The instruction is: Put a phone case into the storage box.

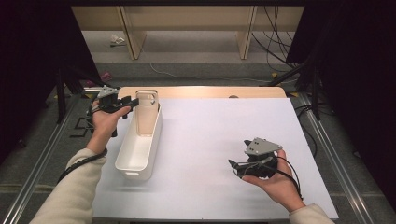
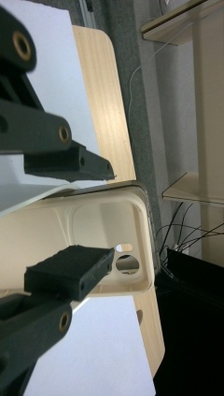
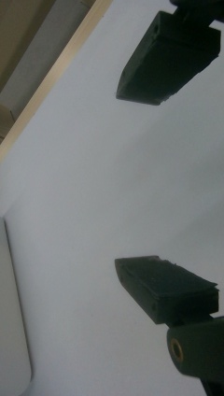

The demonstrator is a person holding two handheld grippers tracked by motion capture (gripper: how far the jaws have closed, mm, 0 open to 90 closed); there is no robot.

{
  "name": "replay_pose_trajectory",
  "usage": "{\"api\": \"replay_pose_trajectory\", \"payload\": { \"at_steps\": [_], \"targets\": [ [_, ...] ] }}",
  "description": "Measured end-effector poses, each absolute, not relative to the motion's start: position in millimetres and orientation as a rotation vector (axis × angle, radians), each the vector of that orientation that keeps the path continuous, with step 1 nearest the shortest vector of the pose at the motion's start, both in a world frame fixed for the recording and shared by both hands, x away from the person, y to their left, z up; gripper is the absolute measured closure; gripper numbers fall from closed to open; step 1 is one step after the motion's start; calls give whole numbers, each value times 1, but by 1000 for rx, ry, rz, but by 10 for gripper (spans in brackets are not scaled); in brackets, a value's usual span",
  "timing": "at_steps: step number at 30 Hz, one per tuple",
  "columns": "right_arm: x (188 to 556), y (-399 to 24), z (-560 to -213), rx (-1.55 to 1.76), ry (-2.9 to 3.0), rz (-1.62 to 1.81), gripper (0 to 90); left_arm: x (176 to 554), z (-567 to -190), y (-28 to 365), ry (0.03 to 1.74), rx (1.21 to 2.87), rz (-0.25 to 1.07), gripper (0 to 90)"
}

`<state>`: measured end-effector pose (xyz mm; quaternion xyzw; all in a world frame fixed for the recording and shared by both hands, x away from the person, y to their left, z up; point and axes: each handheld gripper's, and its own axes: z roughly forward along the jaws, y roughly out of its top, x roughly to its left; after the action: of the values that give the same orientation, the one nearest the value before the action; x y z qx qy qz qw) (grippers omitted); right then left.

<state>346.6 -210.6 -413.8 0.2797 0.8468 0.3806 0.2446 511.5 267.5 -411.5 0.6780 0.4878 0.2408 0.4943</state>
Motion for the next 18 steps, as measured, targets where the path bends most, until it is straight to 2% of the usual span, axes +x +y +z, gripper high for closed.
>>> {"api": "replay_pose_trajectory", "payload": {
  "at_steps": [10, 18],
  "targets": [
    [346, -211, -414, 764, 2311, 1038, 165, 504, -405, 263, 1194, 1667, 582, 346],
    [347, -211, -414, 764, 2310, 1038, 165, 496, -402, 258, 1186, 1675, 579, 260]
  ]
}}
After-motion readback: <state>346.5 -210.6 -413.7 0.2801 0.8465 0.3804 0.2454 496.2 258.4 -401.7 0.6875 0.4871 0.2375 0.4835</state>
